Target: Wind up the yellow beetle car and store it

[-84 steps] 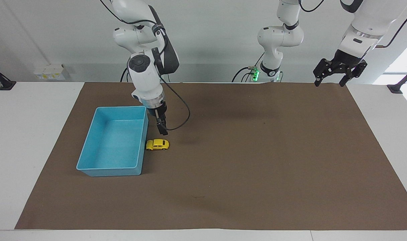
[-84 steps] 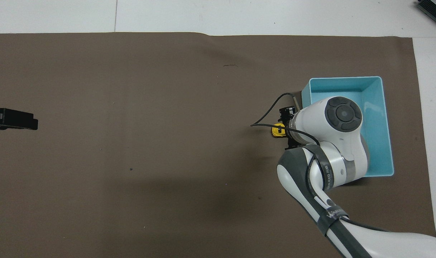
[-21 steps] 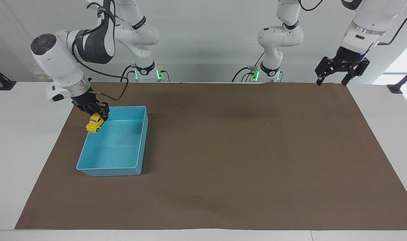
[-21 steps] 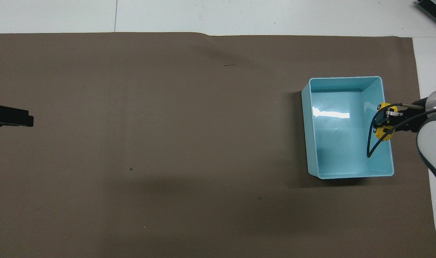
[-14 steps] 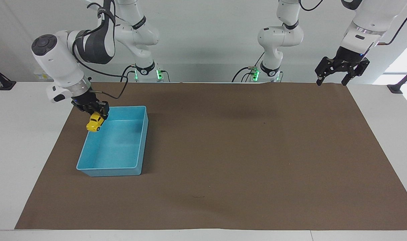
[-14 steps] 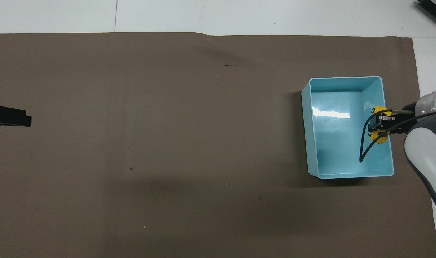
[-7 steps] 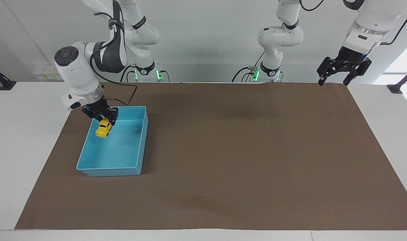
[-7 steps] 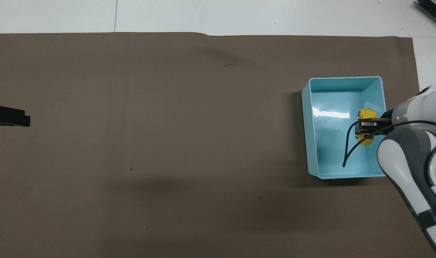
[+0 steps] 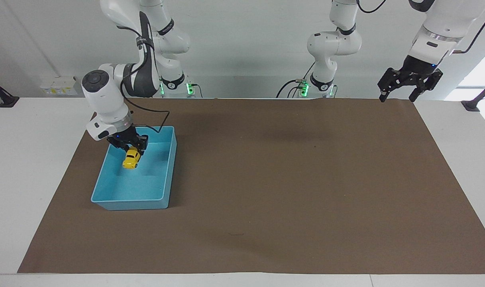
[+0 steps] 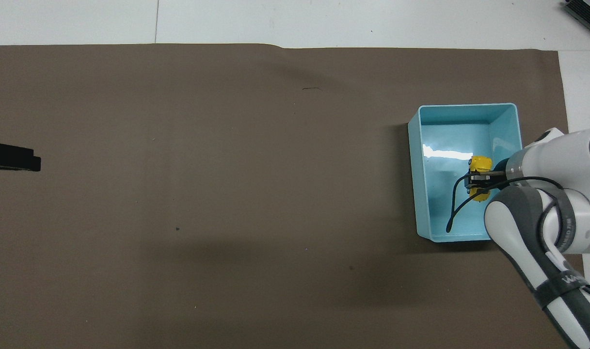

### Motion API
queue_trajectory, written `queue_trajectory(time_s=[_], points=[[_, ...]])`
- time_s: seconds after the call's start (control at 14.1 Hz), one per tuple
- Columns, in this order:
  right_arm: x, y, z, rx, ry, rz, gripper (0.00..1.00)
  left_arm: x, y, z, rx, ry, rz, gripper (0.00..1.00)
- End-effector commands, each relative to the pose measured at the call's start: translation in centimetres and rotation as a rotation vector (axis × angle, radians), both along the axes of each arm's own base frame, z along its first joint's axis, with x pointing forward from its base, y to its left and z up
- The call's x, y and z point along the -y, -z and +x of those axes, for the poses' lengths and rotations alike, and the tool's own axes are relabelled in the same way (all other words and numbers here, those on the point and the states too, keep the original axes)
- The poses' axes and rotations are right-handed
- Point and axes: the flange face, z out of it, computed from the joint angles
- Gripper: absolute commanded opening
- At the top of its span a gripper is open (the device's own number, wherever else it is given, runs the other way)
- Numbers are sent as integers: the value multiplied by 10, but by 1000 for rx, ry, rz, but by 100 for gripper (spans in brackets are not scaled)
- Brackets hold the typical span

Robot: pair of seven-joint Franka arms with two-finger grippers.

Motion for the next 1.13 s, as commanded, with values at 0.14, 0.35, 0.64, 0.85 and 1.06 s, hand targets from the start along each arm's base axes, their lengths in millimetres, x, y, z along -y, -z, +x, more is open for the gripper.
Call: queue_trajectory(time_s=[0.14, 0.35, 0.64, 0.85, 1.06], points=[[-4, 36, -1, 24, -48, -8, 0, -2, 1, -2, -5, 1, -2, 100], [1, 75, -7, 54, -106, -4, 0, -2, 1, -2, -5, 1, -2, 100], [3, 76, -7, 50, -157, -5, 100, -3, 1, -2, -5, 0, -2, 100], [1, 61, -1, 73, -161, -9, 100, -2, 0, -2, -3, 1, -2, 100], [-2, 31, 3, 53, -162, -10, 100, -3, 0, -2, -3, 0, -2, 100]])
